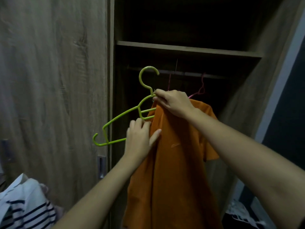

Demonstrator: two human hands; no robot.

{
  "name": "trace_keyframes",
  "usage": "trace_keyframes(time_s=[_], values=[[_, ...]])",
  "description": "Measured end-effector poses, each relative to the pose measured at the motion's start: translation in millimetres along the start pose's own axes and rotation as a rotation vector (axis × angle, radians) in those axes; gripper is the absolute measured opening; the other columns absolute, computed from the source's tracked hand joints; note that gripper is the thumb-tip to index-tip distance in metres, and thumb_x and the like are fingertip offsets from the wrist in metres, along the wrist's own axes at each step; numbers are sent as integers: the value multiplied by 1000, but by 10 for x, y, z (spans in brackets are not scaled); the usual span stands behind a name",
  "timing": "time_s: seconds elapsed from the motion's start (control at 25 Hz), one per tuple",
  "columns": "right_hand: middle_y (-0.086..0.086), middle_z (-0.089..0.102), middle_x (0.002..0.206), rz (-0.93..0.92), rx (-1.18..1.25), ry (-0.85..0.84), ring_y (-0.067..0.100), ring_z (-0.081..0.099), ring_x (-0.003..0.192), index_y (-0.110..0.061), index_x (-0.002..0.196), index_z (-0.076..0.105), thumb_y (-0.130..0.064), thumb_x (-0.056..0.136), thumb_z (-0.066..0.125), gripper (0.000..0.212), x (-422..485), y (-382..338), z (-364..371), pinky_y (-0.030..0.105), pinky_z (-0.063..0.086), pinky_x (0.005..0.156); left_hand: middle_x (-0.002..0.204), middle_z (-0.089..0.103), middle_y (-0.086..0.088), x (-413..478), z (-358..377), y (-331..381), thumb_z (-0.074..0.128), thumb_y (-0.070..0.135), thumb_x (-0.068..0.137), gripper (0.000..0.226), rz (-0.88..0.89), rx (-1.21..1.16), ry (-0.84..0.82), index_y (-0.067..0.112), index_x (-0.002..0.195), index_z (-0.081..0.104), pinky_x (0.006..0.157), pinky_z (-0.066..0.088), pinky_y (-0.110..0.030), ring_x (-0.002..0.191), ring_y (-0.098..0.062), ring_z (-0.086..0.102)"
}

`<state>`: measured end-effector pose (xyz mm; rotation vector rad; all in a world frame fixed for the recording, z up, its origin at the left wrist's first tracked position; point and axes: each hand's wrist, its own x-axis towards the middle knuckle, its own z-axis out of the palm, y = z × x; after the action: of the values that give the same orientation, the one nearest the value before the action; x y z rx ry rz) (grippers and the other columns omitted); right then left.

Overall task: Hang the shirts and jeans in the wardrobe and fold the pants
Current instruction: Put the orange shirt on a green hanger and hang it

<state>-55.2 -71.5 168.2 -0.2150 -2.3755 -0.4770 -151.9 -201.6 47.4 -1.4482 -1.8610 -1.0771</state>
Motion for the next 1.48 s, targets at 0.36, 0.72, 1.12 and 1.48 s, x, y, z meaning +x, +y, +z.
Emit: trace_keyframes(time_s=[0.36,0.72,1.12,1.48], values=[[-8,55,76,200,26,14,10,52,66,-22,113,56,-39,98,37,30,-275,363,-296,18,32,52,64,50,7,-450,261,-214,15,43,95,44,174,-101,-418,24,76,50,90,40,-48,65,-17,56],[3,69,103,182,-108,-151,26,64,91,-28,120,56,-45,95,40,35,-711,669,-181,28,34,62,104,62,4,46,-60,-1075,66,16,85,27,-339,-345,-873,22,111,62,88,50,-25,97,-9,60],[1,67,100,382,24,-150,22,62,94,-29,112,54,-47,96,36,30,-823,311,187,31,39,68,128,40,-7,661,-285,-227,65,30,83,48,160,-241,-439,17,127,50,91,43,-26,115,-19,47],[-2,66,108,457,255,-122,19,60,103,-31,114,57,-46,96,38,30,-825,302,169,39,45,85,85,60,0,529,-261,-557,49,37,94,9,39,-288,-554,32,87,51,67,53,-29,75,-14,61]])
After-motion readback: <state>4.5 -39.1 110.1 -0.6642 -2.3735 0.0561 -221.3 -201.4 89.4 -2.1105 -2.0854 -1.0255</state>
